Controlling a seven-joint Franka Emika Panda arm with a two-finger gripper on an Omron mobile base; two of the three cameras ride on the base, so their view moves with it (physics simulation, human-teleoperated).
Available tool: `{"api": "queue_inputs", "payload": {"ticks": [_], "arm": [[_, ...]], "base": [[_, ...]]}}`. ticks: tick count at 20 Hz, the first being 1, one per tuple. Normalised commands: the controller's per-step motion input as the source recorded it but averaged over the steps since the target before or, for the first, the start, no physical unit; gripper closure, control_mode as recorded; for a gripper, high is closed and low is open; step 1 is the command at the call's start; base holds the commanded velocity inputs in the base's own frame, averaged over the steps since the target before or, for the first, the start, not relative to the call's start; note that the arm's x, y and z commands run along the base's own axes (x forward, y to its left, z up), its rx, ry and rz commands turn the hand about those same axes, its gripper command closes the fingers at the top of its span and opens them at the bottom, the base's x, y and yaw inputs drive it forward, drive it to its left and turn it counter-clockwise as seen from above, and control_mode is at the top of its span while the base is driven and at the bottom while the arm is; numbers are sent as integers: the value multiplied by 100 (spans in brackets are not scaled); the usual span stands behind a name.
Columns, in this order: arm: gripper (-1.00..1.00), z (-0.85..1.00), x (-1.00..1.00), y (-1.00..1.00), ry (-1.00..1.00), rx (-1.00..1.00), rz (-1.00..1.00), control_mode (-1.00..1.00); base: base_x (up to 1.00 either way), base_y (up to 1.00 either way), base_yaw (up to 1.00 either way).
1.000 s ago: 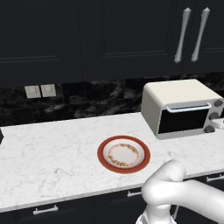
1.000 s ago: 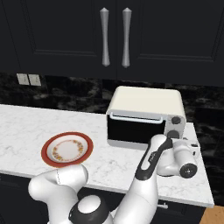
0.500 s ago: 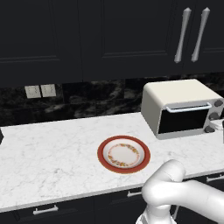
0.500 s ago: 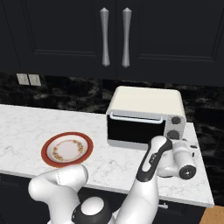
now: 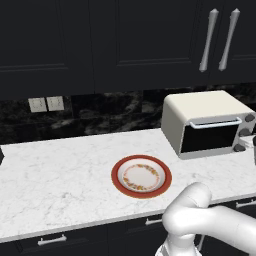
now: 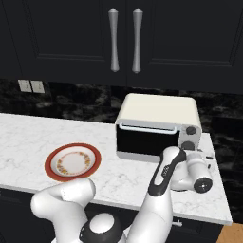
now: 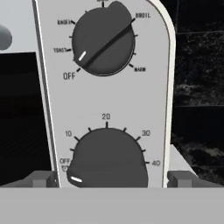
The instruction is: Pick up the kebab skewer and baguette bread, and place them inside the toaster oven. Close the toaster oven door and start by setting the timer.
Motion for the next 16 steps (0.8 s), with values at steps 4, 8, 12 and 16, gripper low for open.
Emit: {"api": "queue_inputs", "payload": {"ticks": [4, 8, 12, 16], "arm": [[-100, 0, 8, 0, 0, 0, 0, -100], [-100, 0, 12, 0, 0, 0, 0, -100], [-100, 0, 15, 0, 0, 0, 0, -100], [-100, 0, 6, 0, 0, 0, 0, -100]], "base": [[0, 0, 0], [0, 0, 0], [0, 0, 0], [0, 0, 0]]}}
